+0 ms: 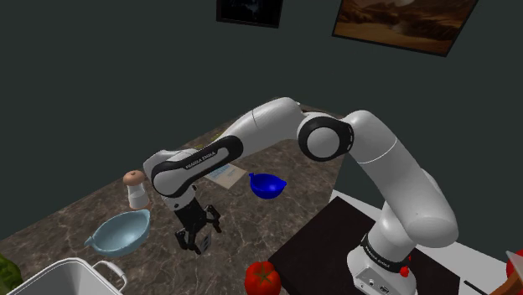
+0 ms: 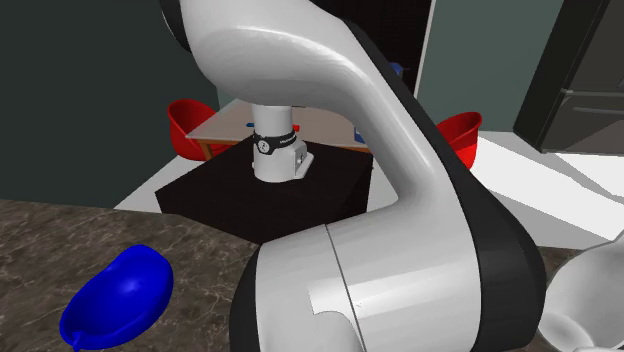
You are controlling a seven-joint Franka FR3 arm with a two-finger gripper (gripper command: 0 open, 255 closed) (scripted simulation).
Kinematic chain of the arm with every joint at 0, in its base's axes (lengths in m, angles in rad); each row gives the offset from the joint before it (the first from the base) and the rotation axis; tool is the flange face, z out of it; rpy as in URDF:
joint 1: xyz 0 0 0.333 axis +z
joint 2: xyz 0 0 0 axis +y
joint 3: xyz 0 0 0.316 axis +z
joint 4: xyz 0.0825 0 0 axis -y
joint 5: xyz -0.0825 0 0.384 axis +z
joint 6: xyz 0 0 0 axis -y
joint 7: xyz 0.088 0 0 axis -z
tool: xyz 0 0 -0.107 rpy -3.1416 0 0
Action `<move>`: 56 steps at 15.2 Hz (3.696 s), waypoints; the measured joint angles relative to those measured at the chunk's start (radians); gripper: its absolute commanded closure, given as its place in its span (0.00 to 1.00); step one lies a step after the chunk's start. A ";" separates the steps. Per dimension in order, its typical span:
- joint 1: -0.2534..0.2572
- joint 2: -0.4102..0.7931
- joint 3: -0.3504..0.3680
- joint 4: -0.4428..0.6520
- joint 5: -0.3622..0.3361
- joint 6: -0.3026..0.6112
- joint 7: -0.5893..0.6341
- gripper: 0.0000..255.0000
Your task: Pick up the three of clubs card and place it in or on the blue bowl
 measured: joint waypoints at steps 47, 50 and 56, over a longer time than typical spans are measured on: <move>-0.050 -0.264 0.037 -0.003 0.049 -0.259 0.016 1.00; -0.101 -0.324 0.023 -0.087 0.037 -0.242 -0.040 1.00; -0.192 -0.414 -0.009 -0.199 0.002 -0.232 -0.151 1.00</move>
